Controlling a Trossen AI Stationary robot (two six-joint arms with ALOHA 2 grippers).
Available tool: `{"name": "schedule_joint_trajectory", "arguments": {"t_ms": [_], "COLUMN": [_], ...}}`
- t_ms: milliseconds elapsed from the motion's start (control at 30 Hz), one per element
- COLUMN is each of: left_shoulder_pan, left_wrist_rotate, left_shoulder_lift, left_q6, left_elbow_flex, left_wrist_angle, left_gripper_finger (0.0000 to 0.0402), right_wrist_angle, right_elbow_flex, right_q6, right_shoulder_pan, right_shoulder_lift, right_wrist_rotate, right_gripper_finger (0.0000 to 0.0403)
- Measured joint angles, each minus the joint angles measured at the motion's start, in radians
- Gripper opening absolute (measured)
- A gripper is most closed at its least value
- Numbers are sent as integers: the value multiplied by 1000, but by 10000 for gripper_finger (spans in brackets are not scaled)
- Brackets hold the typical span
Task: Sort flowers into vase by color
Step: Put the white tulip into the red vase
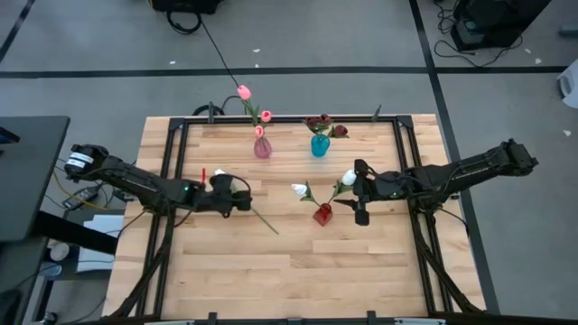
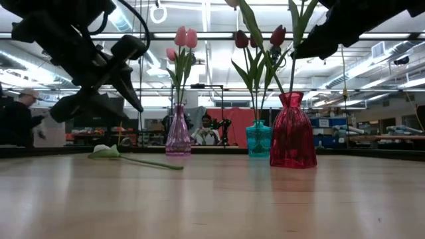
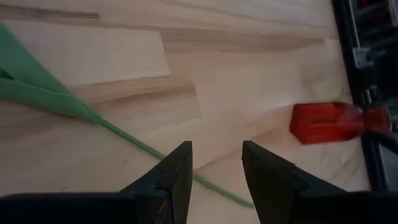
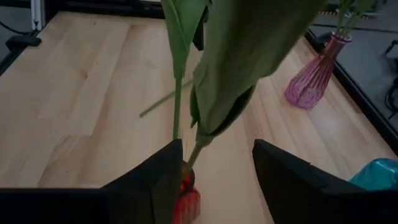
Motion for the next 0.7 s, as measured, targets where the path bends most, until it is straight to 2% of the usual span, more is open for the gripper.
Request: {"name": "schedule_joint_trajectory", "arguments": {"t_ms": [400,700], "left_shoulder_pan": [17,20], "left_wrist_rotate": [174,197], "left_shoulder_lift": [48,81], "left_q6": [-107,-222], "left_elbow_flex": [1,0], "left_wrist_angle": [-12,-39], "left_gripper_finger": [147,147], "right_wrist_angle": [-112,-214], "right_elbow_flex": [0,0], "right_q6": [44,87], "right_shoulder_pan": [0,0], "right_shoulder_lift": [-16,-39], "right_wrist_rotate": [-6,-10], "right_gripper_finger": [206,206]}}
